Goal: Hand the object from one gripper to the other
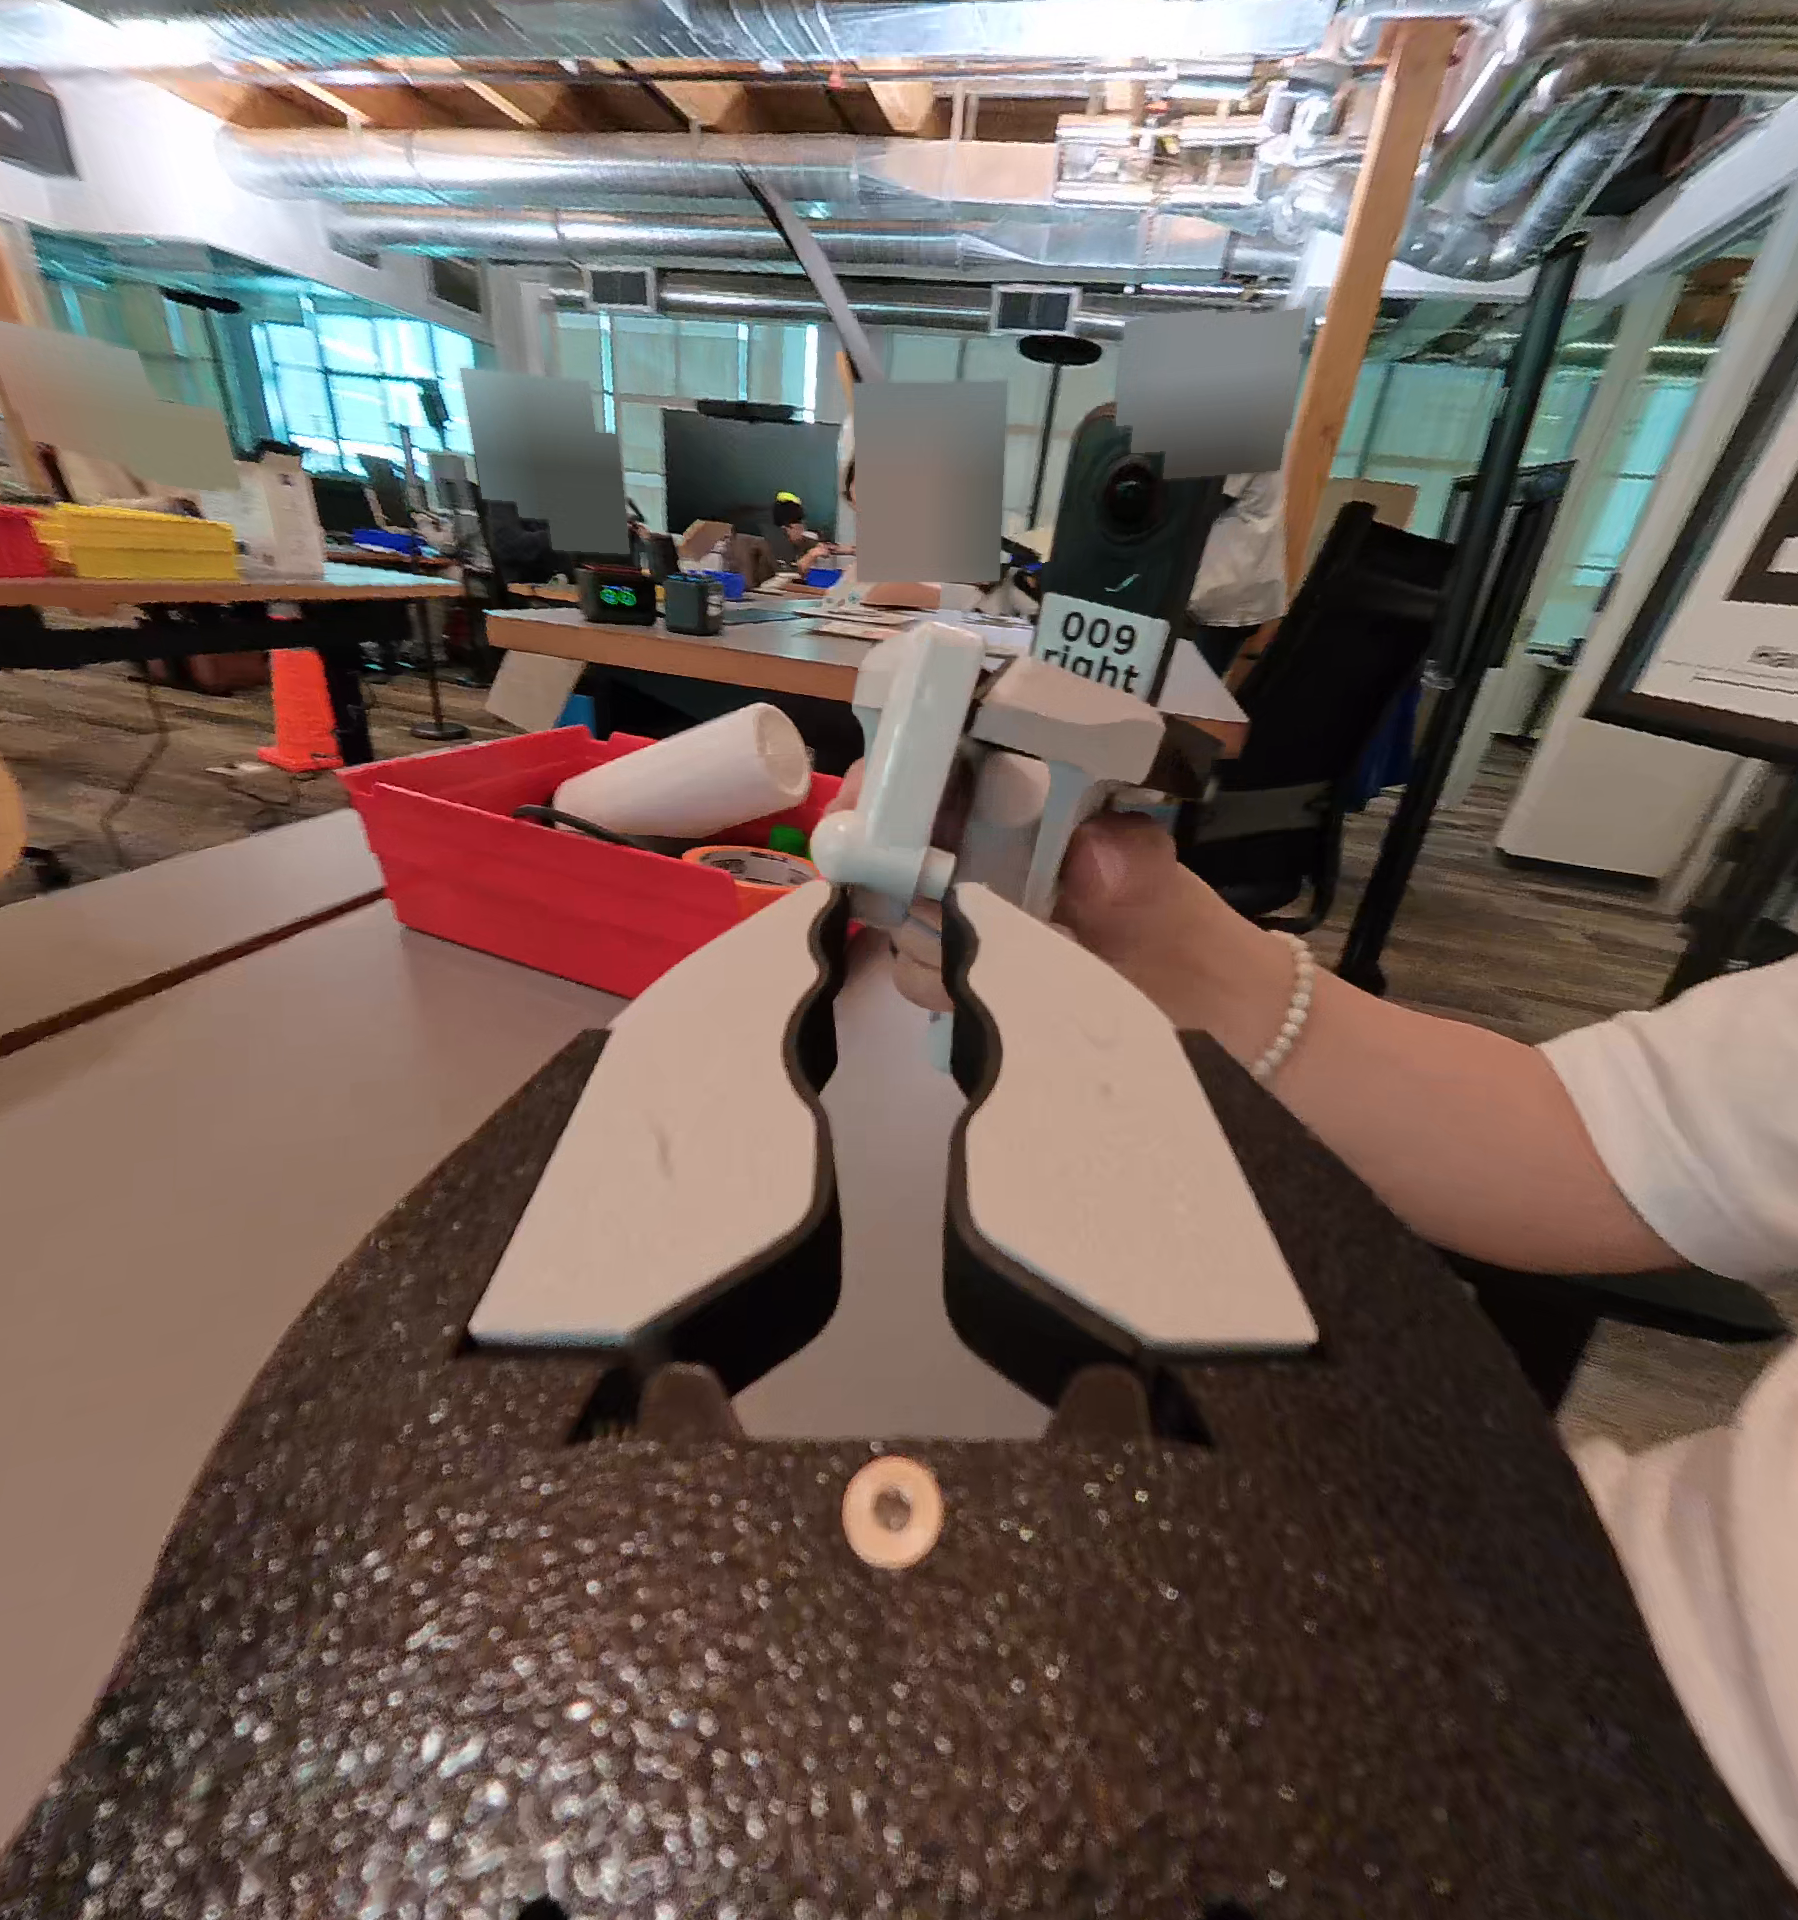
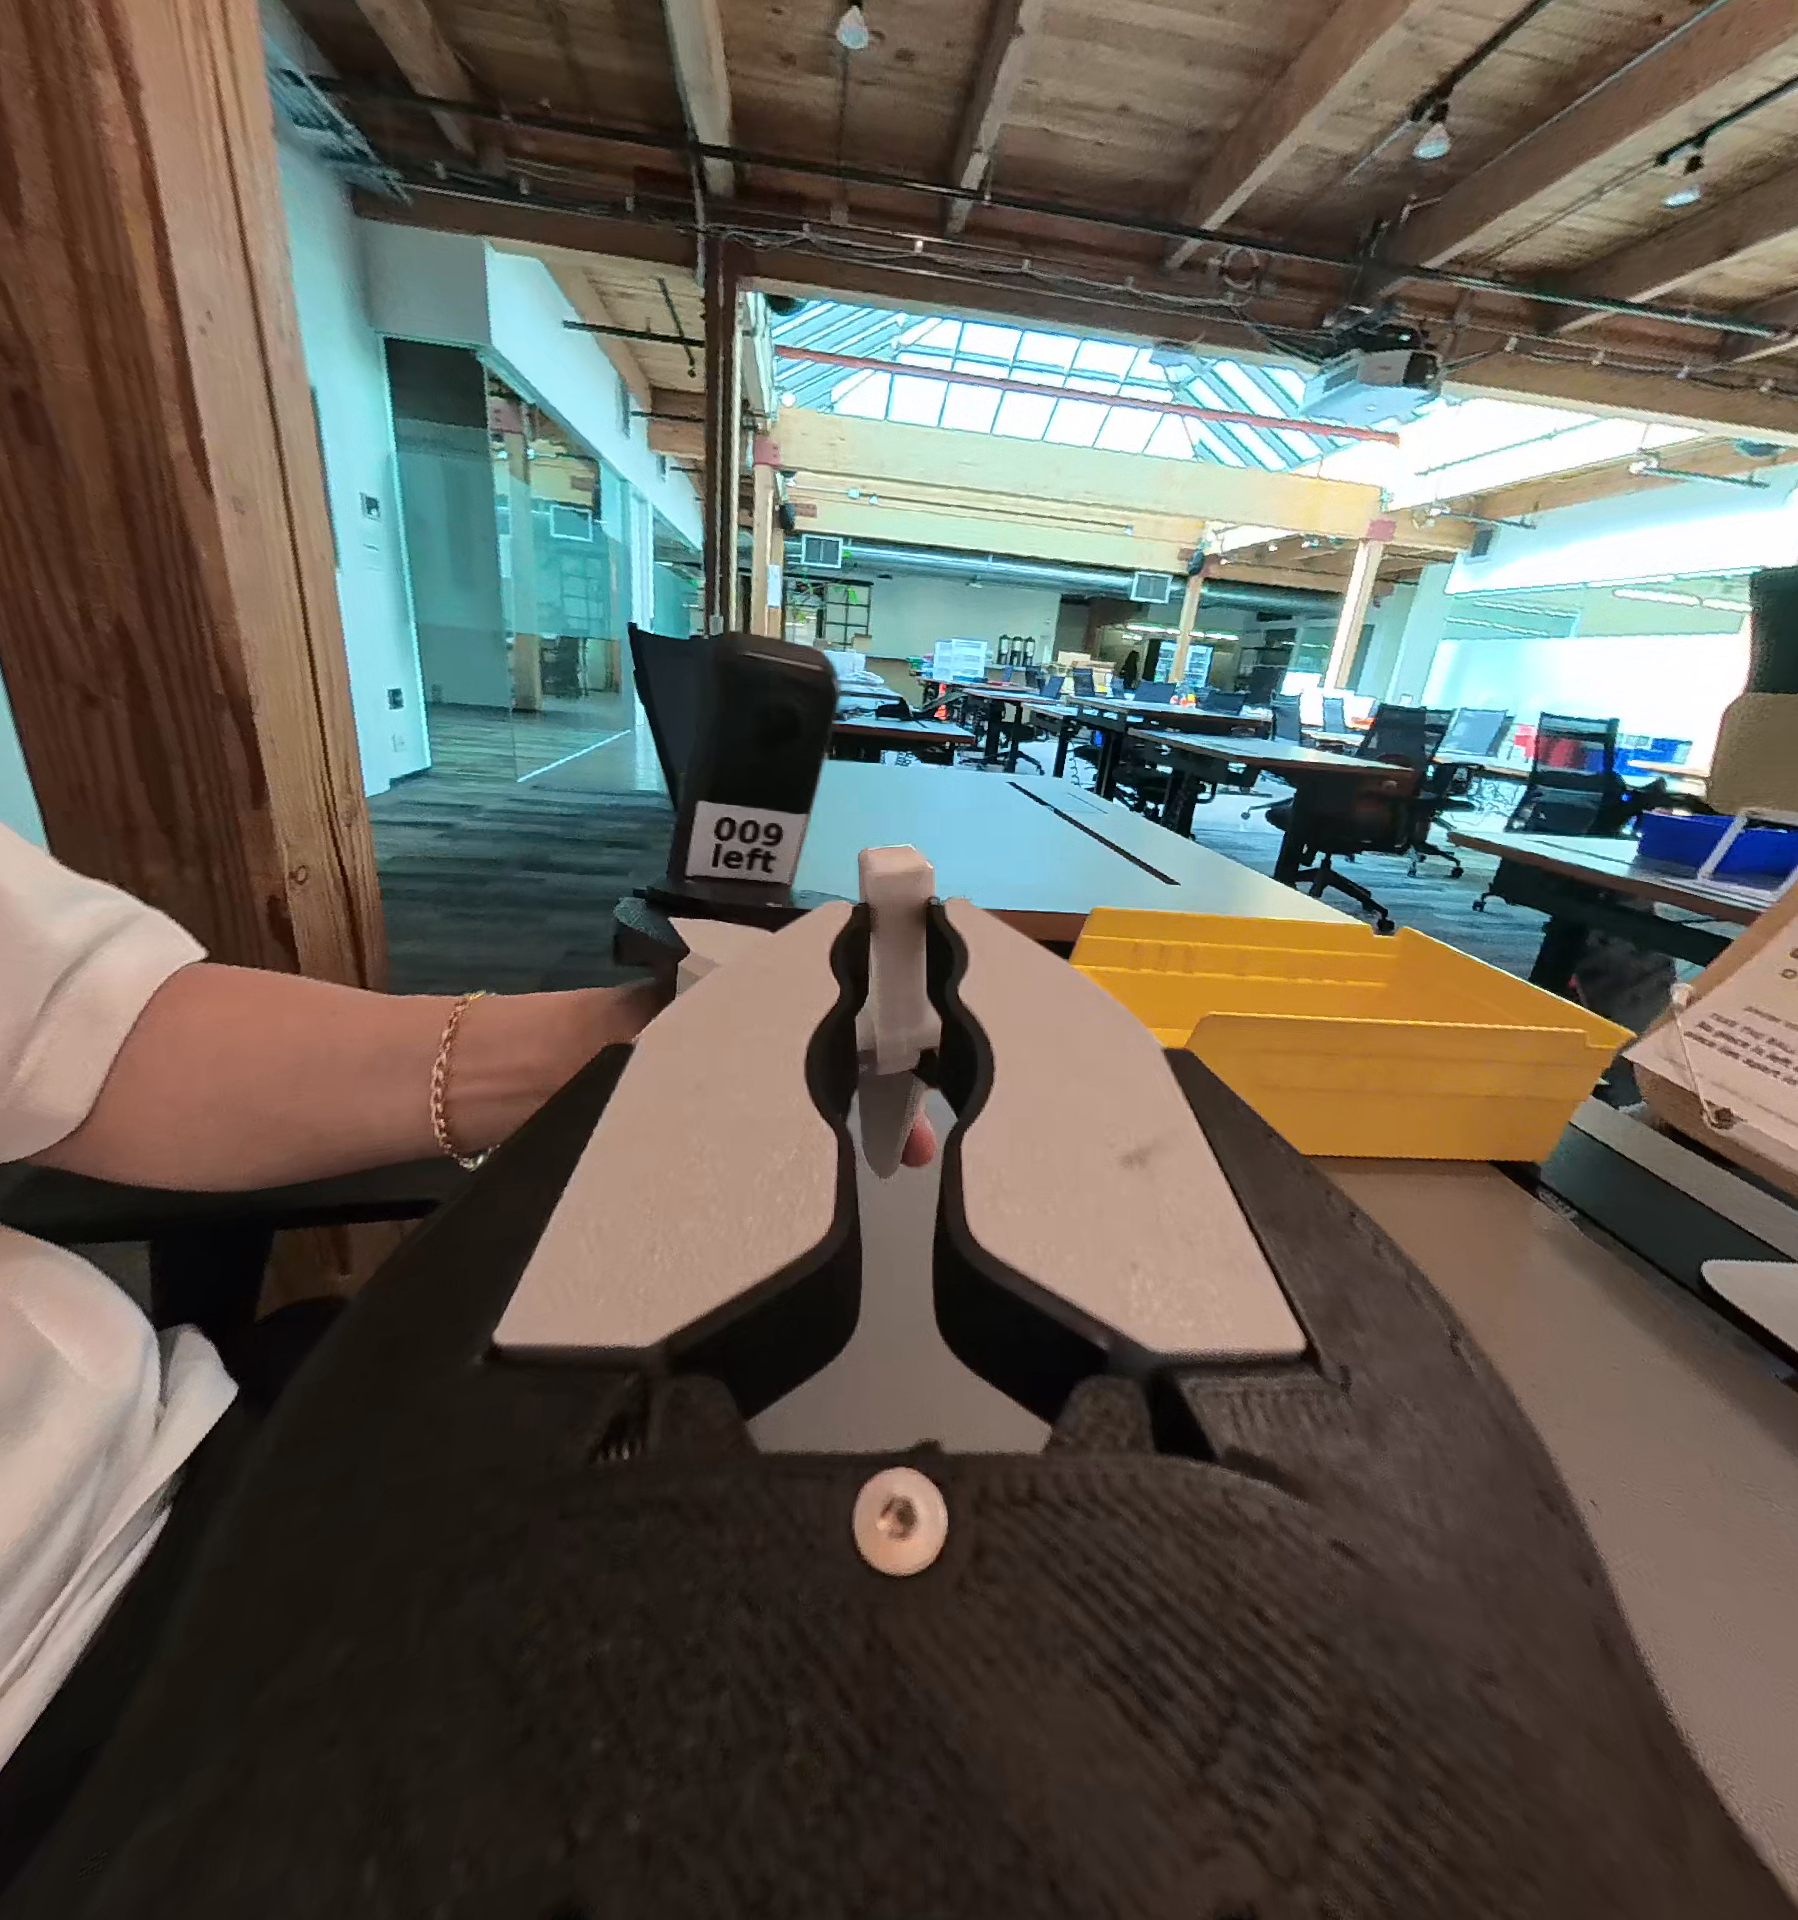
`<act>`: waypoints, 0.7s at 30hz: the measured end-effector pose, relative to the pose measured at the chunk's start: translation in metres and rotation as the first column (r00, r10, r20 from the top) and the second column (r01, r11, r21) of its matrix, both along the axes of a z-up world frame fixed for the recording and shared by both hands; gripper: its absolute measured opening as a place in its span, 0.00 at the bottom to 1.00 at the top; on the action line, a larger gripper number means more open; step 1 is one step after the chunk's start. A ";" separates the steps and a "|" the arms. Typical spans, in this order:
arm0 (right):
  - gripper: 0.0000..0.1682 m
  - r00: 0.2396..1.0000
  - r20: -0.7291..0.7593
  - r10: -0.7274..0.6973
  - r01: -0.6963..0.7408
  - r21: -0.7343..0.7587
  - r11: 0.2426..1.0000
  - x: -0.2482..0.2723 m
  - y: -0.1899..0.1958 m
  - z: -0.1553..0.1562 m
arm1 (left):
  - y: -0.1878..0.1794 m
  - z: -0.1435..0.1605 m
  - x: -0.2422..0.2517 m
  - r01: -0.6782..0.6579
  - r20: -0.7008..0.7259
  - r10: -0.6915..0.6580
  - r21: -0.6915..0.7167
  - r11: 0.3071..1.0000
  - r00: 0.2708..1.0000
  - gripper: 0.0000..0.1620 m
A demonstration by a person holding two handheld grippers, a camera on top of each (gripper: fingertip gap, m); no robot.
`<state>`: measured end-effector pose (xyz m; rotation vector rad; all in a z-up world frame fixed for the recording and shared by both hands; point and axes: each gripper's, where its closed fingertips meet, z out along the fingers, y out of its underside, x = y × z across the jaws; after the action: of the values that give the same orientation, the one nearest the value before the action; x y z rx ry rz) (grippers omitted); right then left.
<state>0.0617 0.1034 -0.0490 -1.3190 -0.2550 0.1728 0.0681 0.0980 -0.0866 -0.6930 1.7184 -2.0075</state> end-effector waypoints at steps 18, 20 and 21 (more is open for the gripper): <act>0.06 0.891 -0.101 -0.442 0.403 -0.272 0.874 0.050 0.021 -0.030 | 0.030 -0.022 0.045 -0.611 0.089 0.674 0.519 0.598 0.734 0.17; 0.06 0.895 -0.087 -0.438 0.400 -0.280 0.873 0.047 0.022 -0.030 | 0.028 -0.025 0.048 -0.599 0.070 0.663 0.508 0.619 0.745 0.17; 0.06 0.897 -0.095 -0.433 0.393 -0.282 0.875 0.046 0.022 -0.029 | 0.028 -0.027 0.049 -0.594 0.064 0.659 0.505 0.626 0.749 0.14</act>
<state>0.1078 0.1252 -0.0783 -1.5781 0.1946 -0.0601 0.1173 0.1258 -0.1134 -1.0633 1.6373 -0.9923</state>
